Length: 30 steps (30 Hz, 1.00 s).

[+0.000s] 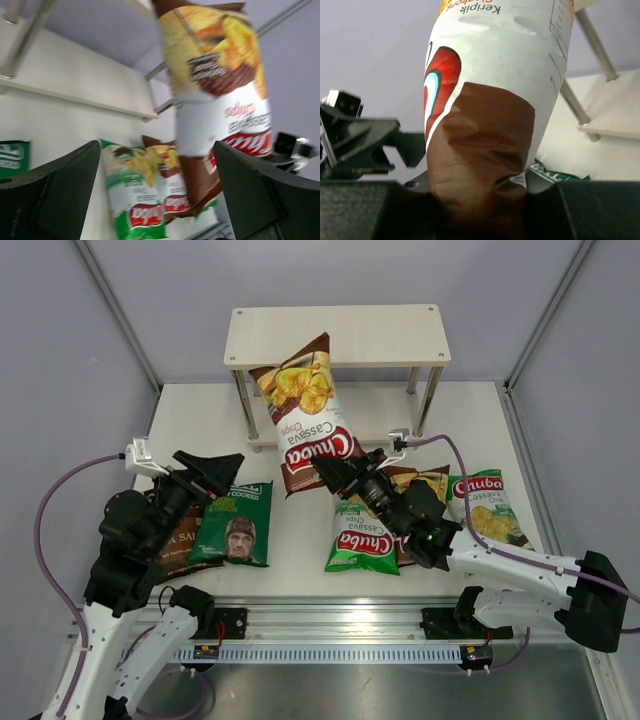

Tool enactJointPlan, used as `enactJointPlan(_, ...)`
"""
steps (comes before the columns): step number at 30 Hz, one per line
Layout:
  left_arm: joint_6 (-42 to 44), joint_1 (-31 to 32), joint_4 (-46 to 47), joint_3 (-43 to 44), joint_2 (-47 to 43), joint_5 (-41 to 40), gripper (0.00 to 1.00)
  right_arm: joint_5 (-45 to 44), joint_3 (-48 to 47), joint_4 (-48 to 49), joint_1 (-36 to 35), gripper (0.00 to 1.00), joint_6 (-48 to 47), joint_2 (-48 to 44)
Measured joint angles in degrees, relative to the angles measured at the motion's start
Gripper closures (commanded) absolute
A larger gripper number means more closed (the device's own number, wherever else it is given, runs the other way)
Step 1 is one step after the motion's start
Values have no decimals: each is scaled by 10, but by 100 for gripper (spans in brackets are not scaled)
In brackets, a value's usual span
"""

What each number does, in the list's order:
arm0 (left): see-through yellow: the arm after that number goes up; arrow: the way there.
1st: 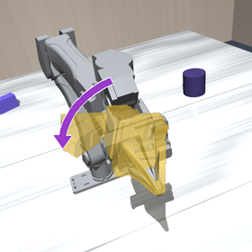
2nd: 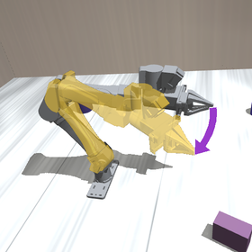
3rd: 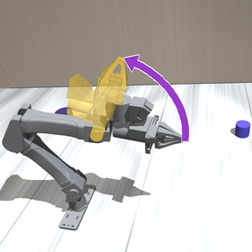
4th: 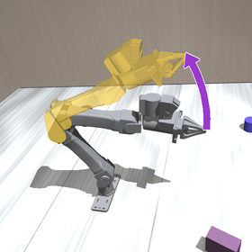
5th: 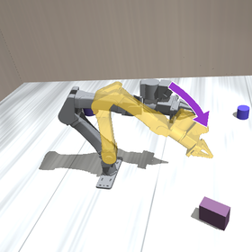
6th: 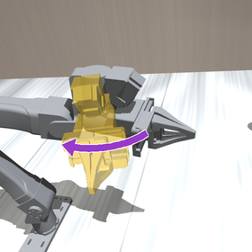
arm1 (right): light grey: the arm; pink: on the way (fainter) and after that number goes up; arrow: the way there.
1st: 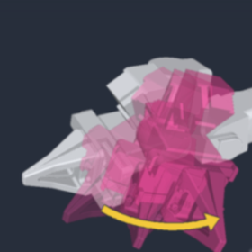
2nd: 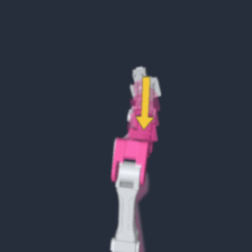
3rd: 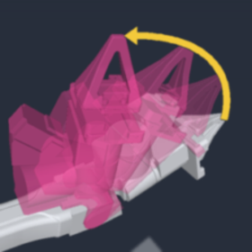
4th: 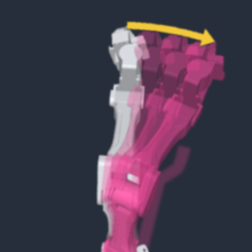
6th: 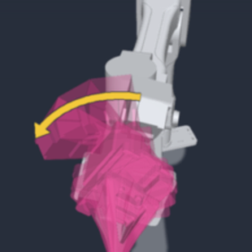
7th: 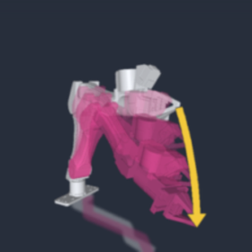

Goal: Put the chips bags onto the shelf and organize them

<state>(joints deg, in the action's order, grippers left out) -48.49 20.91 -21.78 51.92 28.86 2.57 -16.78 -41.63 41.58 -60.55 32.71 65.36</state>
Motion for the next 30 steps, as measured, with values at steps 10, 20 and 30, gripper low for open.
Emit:
enactJointPlan(10,158,0,-106,-3,-6,-41,1,61,-175,-196,211,81,79,-28)
enactJointPlan(20,242,0,-160,-61,-52,-43,1,179,-382,-328,410,81,206,77)
enactJointPlan(30,261,0,-160,-63,-55,-40,1,301,-415,-384,526,78,316,226)
